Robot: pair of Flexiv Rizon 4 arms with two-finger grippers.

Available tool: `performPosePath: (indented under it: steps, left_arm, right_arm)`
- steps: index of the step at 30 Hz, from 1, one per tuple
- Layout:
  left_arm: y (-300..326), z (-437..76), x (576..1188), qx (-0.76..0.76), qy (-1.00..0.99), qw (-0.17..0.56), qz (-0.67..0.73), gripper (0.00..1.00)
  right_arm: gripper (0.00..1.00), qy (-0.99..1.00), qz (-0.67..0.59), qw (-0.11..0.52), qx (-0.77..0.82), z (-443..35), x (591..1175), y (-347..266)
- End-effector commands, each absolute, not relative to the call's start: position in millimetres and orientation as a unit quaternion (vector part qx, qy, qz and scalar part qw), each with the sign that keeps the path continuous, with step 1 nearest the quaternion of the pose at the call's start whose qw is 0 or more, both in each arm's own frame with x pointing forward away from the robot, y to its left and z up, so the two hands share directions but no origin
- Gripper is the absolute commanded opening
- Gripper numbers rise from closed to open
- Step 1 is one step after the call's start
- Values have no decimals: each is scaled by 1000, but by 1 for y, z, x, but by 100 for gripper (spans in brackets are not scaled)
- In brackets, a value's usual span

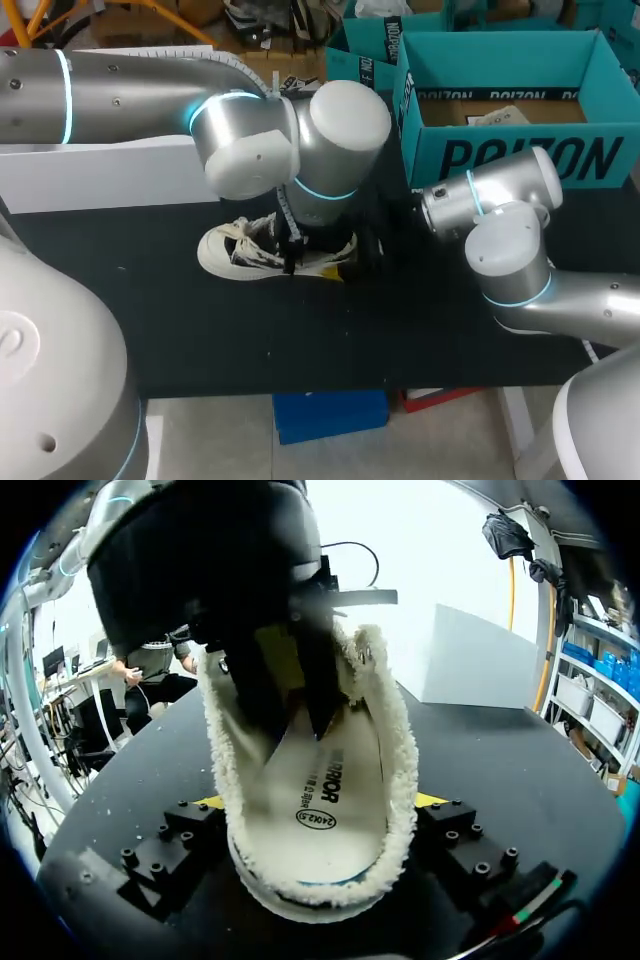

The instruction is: Take the shoe out of the shoebox, open the shoe tongue, remove and reinsert the insole, then place the shoe into the shoebox

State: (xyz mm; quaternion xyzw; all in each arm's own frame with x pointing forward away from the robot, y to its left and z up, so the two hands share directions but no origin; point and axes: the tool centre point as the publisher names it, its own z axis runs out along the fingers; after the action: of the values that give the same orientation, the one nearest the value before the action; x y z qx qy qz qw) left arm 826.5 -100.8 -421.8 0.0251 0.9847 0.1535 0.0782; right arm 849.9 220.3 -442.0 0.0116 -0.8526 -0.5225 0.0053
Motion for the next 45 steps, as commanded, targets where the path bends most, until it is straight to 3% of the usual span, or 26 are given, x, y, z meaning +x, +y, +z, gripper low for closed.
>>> performPosePath:
  steps: [1,25,27,29,35,45]
  left_arm:
    - [-81,-490,824,33,973,133,185,30]
    - [-58,-507,863,4,959,230,168,28]
    - [-58,-507,864,3,959,230,164,25]
    - [-58,-508,866,2,960,227,161,0]
    - [-59,-511,866,7,967,204,152,0]
    - [-67,-472,842,7,979,178,98,0]
  right_arm:
    - [0,-853,-522,6,10,-447,851,220]
    - [0,-853,-522,6,10,-447,851,220]
    - [0,-853,-522,6,10,-447,851,220]
    - [0,-853,-522,6,10,-447,851,220]
    - [0,-853,-522,6,10,-447,851,220]
    - [0,-853,-522,6,10,-447,851,220]
